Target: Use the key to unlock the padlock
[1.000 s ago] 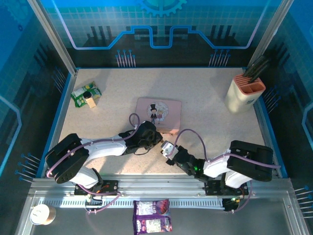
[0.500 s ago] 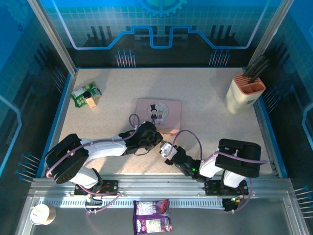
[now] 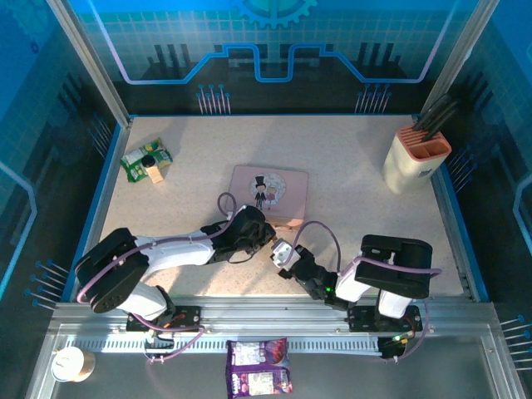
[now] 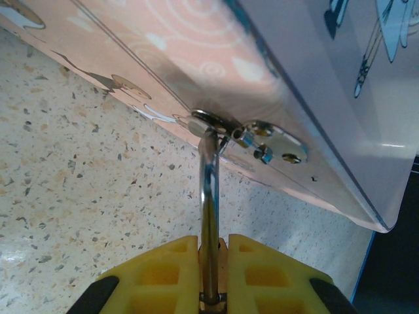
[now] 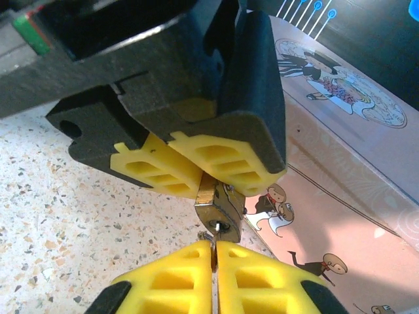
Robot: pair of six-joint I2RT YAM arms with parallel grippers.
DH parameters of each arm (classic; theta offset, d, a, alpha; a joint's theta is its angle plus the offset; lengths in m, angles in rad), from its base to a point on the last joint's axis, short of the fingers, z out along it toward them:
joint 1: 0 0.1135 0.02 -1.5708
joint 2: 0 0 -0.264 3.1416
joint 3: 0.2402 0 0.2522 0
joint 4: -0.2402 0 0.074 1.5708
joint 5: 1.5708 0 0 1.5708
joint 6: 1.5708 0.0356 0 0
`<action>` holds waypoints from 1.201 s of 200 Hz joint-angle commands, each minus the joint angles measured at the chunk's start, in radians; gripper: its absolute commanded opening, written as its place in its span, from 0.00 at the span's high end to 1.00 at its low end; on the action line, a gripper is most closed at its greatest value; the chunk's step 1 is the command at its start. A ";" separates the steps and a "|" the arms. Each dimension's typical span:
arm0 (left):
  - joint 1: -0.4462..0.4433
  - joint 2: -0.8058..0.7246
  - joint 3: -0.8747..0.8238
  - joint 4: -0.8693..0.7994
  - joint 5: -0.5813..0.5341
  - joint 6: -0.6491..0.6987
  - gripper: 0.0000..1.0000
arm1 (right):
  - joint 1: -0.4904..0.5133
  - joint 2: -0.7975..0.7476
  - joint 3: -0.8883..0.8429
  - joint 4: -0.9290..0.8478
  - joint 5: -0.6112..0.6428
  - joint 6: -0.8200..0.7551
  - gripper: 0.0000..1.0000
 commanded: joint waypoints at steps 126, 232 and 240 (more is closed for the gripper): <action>-0.045 0.060 0.103 0.120 0.061 0.009 0.90 | -0.271 -0.357 -0.029 -0.406 -0.515 1.036 1.00; -0.050 0.060 0.109 0.106 0.063 0.005 0.86 | -0.275 -0.273 -0.056 -0.299 -0.500 0.973 1.00; -0.050 0.061 0.108 0.108 0.062 0.004 0.84 | -0.275 -0.276 -0.056 -0.301 -0.499 0.971 1.00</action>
